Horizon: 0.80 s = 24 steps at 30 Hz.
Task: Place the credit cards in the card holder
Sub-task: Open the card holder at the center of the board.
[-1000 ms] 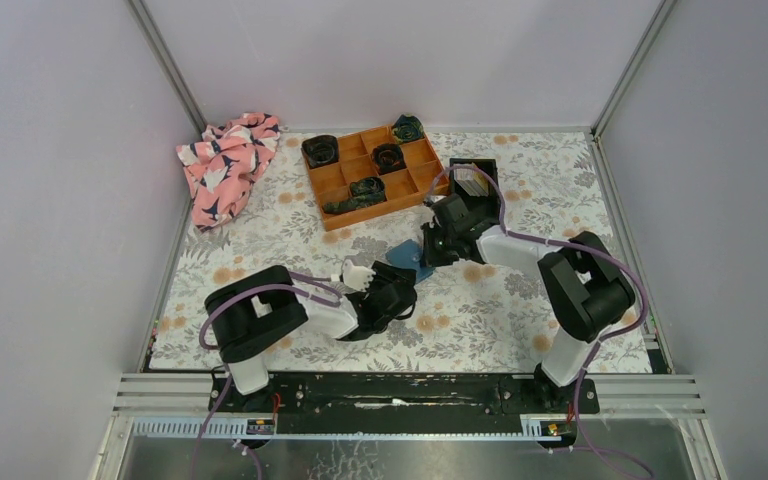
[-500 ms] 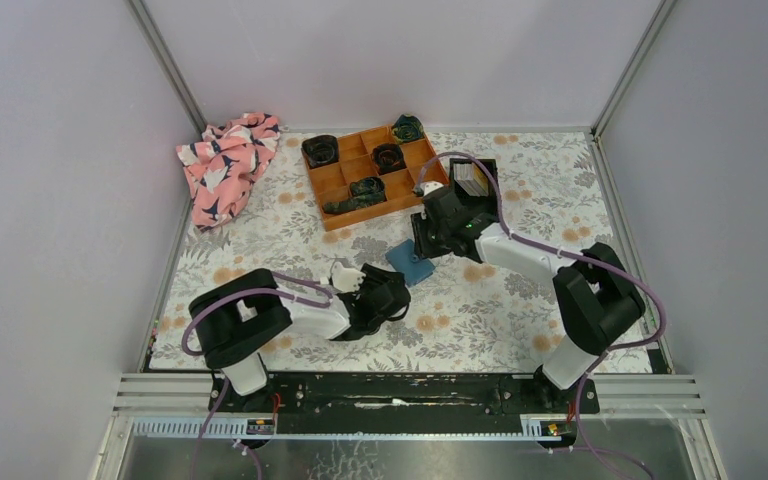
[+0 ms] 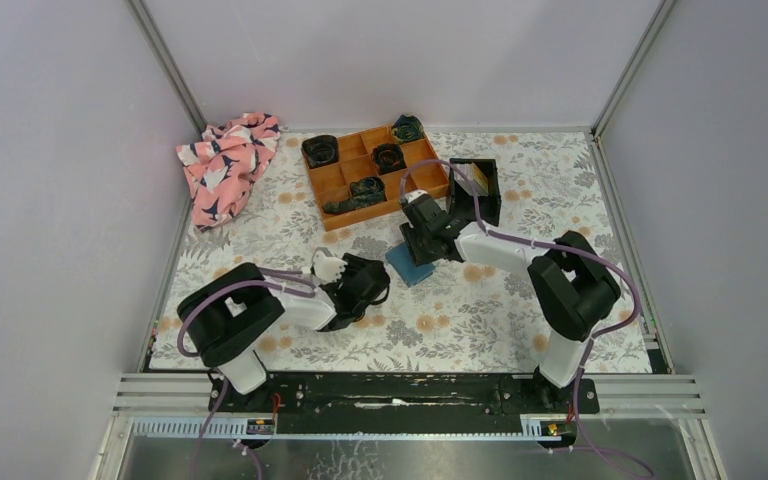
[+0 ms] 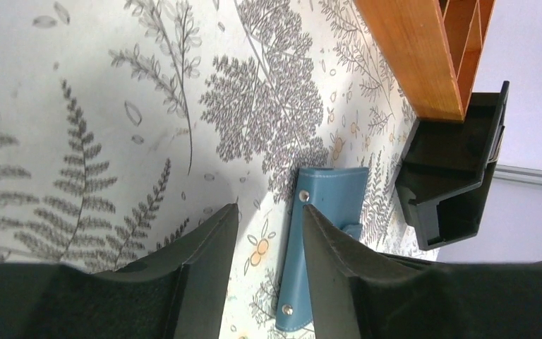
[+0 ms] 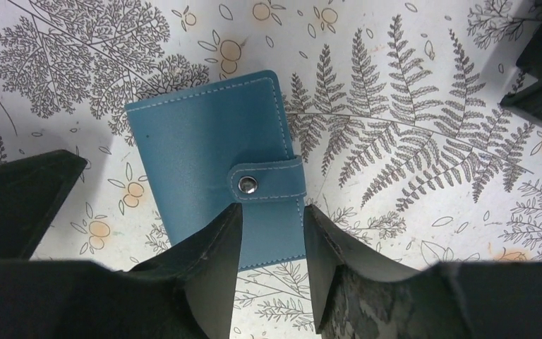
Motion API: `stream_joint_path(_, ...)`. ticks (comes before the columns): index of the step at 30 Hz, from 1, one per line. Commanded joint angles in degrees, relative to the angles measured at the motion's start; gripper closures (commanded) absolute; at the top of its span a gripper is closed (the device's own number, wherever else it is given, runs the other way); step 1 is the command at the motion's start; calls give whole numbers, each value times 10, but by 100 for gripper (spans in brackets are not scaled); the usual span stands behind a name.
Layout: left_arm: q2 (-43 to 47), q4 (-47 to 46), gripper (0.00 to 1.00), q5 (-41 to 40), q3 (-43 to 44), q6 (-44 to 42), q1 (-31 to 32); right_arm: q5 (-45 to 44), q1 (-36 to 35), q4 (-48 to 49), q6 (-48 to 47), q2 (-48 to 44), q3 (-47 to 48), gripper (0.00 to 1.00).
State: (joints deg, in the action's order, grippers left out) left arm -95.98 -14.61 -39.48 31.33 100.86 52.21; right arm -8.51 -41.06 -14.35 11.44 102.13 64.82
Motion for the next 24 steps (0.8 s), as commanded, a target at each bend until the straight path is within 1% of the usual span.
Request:
stream_joint_path(1,-66,165,49,58,-56,-117,-32,-38,-14,-1,-17,10,34,55)
stream_joint_path(10,-68,69,48,83,-61,-184,-54,-44,-22,-4,-21,29,51,54)
stream_joint_path(17,-73,20,51,113,-62,-227,-69,-48,-28,-9,-21,48,63,52)
stream_joint_path(20,-80,7,56,122,-56,-246,-69,-53,-30,-9,-20,55,65,52)
stream_joint_path(24,-86,5,58,126,-44,-268,-69,-68,-34,-15,-23,67,70,51)
